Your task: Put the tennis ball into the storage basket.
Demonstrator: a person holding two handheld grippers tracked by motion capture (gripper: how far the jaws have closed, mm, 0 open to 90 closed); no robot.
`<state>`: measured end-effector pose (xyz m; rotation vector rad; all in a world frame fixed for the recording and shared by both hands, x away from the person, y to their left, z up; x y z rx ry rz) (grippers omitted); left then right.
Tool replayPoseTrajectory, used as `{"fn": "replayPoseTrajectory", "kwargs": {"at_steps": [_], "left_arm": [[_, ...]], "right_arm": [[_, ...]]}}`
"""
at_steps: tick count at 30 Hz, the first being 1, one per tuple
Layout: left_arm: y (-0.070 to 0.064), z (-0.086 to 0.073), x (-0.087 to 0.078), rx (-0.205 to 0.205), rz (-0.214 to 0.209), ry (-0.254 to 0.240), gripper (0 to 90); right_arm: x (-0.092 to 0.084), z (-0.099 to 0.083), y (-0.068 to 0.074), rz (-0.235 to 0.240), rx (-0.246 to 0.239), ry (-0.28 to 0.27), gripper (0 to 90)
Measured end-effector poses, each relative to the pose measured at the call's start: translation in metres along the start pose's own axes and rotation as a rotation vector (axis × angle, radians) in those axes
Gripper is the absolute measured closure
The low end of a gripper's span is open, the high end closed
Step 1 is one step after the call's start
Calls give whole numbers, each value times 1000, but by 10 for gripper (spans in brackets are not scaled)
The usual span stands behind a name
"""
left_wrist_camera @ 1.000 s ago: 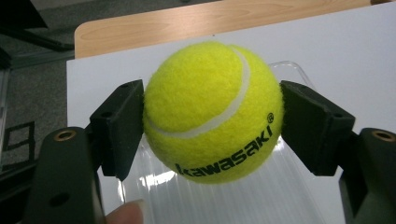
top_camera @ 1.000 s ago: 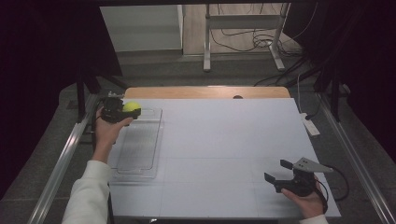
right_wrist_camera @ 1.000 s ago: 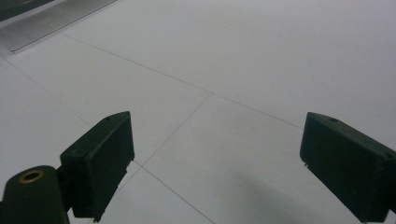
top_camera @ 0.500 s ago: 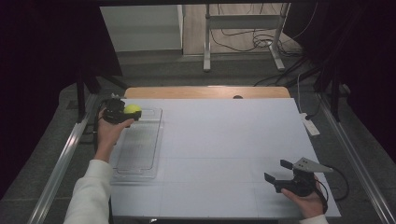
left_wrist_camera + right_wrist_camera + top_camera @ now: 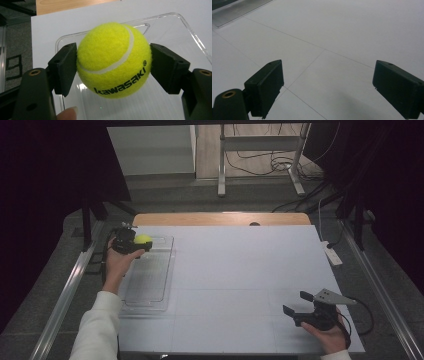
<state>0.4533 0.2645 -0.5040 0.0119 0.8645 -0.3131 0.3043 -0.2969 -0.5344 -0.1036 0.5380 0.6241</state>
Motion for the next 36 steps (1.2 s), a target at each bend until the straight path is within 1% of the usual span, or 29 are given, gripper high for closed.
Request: {"fn": "replayPoseTrajectory", "kwargs": {"at_steps": [1, 5, 6, 13, 18, 20, 21, 24, 26, 28, 36], "left_arm": [[0, 0, 1, -5, 1, 2, 263], [1, -1, 3, 6, 7, 12, 263], [0, -1, 4, -1, 4, 15, 263], [1, -3, 8, 4, 5, 32, 263], [2, -6, 11, 1, 4, 51, 263], [2, -8, 13, -5, 0, 56, 263], [3, -8, 13, 1, 3, 62, 263], [2, -9, 15, -4, 5, 64, 263], [2, -10, 16, 8, 10, 75, 263], [1, -10, 17, 3, 7, 77, 263], [1, -13, 22, 7, 15, 99, 262]], "right_arm": [[0, 0, 0, 0, 0, 0, 100], [0, 0, 0, 0, -1, 0, 100], [0, 0, 0, 0, 0, 0, 100], [0, 0, 0, 0, -1, 1, 100], [0, 0, 0, 1, -2, 2, 100], [0, 0, 0, 0, -2, 2, 100], [0, 0, 0, 0, -2, 2, 100], [1, -1, 0, -1, -4, 3, 100], [0, -1, 0, -1, -3, 4, 100], [0, -1, 0, -1, -1, 3, 101], [0, -1, 0, -3, 0, 5, 101]]}}
Point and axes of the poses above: each handheld gripper's, and its own axes: x roughly forward along the jaws, z roughly out of its top, y roughly to its left, the point moved 5 cm from there along x, roughly forward along the jaws, and after that the axes turned 5 degrees about -z, right-handed, at the moved point
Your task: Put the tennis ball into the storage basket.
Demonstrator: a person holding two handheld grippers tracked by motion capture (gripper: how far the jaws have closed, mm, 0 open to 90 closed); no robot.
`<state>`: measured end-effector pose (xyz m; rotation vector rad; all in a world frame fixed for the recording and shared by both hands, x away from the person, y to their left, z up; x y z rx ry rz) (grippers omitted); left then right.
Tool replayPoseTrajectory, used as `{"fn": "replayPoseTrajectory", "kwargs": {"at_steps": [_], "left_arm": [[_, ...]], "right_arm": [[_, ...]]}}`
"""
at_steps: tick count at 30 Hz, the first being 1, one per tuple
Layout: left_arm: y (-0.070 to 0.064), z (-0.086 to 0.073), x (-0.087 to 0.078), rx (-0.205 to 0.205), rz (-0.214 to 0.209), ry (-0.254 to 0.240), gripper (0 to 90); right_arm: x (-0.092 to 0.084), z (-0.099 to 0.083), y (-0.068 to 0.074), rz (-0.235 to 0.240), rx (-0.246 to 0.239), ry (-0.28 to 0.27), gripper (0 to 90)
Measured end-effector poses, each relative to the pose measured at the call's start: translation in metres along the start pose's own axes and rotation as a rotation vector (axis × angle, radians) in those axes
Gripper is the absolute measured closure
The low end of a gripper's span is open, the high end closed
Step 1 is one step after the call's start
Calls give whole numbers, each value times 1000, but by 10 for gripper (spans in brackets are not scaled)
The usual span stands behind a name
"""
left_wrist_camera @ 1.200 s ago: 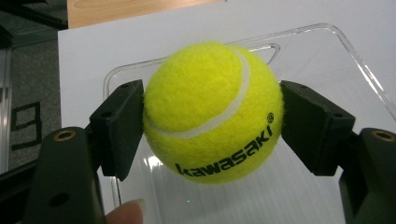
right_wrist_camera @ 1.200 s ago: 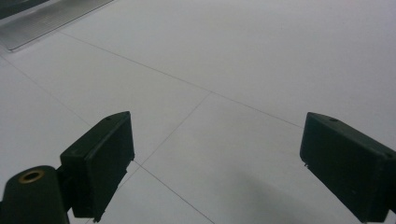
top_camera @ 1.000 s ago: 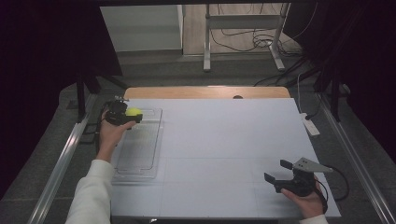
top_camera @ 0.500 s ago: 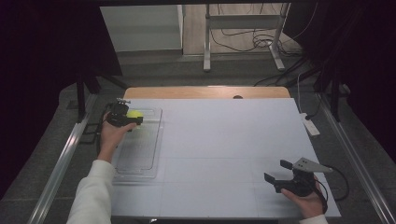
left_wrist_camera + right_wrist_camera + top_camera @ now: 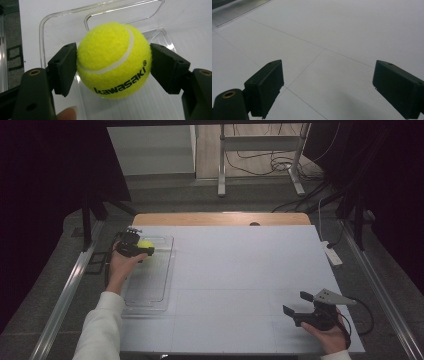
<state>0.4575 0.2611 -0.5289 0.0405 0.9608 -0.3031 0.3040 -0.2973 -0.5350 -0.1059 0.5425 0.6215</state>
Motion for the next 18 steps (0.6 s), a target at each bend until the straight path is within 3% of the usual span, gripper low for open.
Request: {"fn": "replayPoseTrajectory", "kwargs": {"at_steps": [18], "left_arm": [[-2, -5, 7, 20, 16, 26, 258]], "right_arm": [[0, 0, 0, -2, -3, 1, 102]]}}
Point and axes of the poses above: each handheld gripper's, and its own axes: x roughly forward along the jaws, z roughly out of its top, y roughly to its left, the point moved 5 cm from there along x, roughly forward along the jaws, and after that the axes turned 5 degrees about -z, right-handed, at the moved point
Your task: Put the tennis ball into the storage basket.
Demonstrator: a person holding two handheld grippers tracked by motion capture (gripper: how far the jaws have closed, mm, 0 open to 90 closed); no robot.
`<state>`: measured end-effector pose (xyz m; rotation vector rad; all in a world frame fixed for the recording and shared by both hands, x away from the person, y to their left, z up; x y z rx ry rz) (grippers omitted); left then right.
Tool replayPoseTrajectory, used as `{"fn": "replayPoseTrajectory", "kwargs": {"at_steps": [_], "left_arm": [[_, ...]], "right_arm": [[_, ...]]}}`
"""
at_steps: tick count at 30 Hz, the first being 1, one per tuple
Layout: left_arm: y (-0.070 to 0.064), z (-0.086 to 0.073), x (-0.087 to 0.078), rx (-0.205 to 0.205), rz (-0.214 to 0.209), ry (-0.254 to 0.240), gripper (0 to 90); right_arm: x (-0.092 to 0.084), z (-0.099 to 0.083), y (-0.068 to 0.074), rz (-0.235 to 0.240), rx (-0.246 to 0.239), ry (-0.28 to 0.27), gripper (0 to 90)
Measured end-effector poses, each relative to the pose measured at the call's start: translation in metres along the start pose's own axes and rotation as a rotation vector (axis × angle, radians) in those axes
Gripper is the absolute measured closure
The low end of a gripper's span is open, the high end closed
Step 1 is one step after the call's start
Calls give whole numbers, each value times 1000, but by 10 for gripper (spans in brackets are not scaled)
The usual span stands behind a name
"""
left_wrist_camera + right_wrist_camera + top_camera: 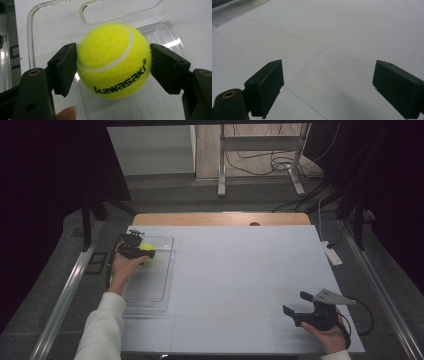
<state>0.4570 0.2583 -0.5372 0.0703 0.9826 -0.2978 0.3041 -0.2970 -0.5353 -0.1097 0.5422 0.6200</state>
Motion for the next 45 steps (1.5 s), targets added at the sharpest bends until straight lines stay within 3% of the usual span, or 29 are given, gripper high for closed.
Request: {"fn": "replayPoseTrajectory", "kwargs": {"at_steps": [8, 13, 18, 45], "left_arm": [[-1, 0, 2, 26, 31, 13, 253], [-1, 0, 2, 25, 28, 11, 247], [-4, 0, 3, 27, 3, 12, 160], [-14, 8, -19, 32, -75, -129, 124]], "right_arm": [[0, 0, 0, 1, 1, 0, 101], [0, 0, 0, 1, 1, 0, 102], [0, 0, 0, 1, 1, 0, 101], [1, -1, 0, 3, 0, 4, 101]]}}
Point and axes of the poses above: each handheld gripper's, and its own axes: x roughly forward along the jaws, z roughly out of its top, y roughly to its left, the point moved 5 cm from there along x, roughly forward along the jaws, and after that the axes turned 5 degrees about -z, right-handed, at the moved point
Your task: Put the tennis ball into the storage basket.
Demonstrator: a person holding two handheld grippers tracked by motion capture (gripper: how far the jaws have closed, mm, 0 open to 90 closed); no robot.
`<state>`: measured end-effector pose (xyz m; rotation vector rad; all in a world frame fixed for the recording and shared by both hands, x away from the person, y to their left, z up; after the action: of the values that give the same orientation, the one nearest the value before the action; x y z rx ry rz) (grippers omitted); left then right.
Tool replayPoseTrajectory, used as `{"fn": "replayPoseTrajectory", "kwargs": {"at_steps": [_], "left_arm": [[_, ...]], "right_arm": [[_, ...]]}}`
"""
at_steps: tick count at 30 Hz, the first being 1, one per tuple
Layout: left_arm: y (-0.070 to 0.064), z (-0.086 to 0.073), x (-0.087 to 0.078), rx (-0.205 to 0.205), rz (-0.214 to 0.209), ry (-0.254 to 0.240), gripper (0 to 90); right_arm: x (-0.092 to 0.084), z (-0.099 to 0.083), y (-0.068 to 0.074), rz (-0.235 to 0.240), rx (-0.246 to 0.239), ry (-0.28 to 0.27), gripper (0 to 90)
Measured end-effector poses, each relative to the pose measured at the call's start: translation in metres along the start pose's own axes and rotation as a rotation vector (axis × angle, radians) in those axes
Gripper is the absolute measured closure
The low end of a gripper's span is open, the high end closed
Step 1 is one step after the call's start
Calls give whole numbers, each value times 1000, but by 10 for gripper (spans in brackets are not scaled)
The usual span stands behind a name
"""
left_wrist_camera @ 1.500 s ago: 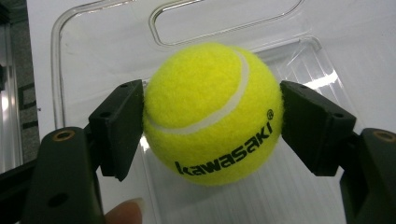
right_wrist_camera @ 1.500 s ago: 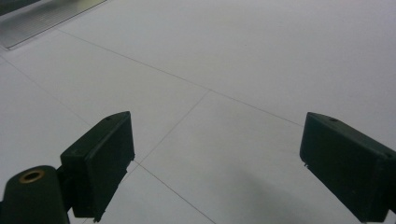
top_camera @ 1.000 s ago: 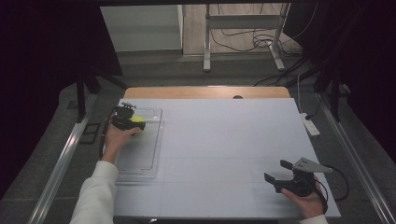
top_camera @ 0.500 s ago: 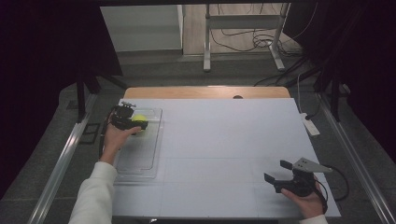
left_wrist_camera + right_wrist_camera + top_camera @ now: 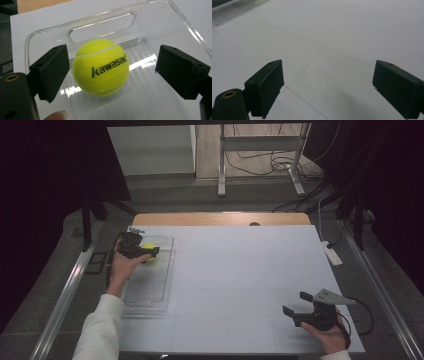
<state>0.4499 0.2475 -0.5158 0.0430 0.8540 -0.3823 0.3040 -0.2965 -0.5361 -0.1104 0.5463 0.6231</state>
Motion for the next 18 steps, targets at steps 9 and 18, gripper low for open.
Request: {"fn": "replayPoseTrajectory", "kwargs": {"at_steps": [9, 18], "left_arm": [[-6, 1, -7, -5, -44, -30, 124], [-14, 0, -16, -8, -100, -69, 130]], "right_arm": [[0, 0, 0, -3, -1, 1, 101], [1, 0, -2, 3, 5, 1, 101]]}}
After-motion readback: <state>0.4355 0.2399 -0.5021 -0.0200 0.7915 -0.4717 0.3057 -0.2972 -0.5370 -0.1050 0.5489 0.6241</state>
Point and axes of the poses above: each handheld gripper's, and its own axes: x roughly forward along the jaws, z roughly out of its top, y roughly to its left, the point moved 5 cm from there along x, roughly forward along the jaws, and after that the axes turned 5 degrees about -z, right-handed, at the moved point
